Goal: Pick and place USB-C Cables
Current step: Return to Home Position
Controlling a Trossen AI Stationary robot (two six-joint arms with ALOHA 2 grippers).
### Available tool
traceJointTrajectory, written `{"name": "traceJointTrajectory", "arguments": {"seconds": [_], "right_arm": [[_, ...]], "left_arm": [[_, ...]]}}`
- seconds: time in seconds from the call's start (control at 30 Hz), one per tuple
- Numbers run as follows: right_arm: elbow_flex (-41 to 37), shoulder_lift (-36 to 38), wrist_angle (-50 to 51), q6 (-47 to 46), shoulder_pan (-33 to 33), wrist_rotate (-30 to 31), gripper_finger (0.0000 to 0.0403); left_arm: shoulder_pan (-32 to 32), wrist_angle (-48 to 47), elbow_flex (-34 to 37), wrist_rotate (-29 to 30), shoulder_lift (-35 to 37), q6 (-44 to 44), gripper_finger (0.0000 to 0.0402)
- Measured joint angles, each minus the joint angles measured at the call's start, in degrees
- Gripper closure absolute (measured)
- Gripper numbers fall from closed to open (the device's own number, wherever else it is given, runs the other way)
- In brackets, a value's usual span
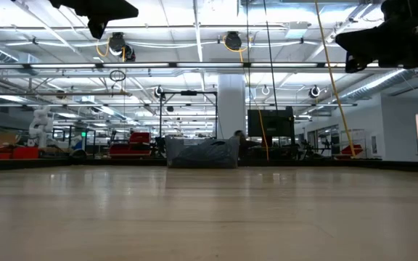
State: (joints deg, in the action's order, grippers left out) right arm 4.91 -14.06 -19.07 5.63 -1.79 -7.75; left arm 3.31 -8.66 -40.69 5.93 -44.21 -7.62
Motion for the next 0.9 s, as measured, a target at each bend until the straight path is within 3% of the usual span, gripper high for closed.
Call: {"name": "traceJointTrajectory", "arguments": {"seconds": [0.8,0.9], "right_arm": [[-2.6,7.8,8.0,1.1,2.4,2.1,0.0403],[-2.7,10.1,8.8,1.3,2.4,4.8,0.0403]], "left_arm": [[0.0,0.0,0.0,0.0,0.5,0.3,0.0399],[0.0,-0.1,0.0,0.1,1.1,0.3,0.0395]]}}
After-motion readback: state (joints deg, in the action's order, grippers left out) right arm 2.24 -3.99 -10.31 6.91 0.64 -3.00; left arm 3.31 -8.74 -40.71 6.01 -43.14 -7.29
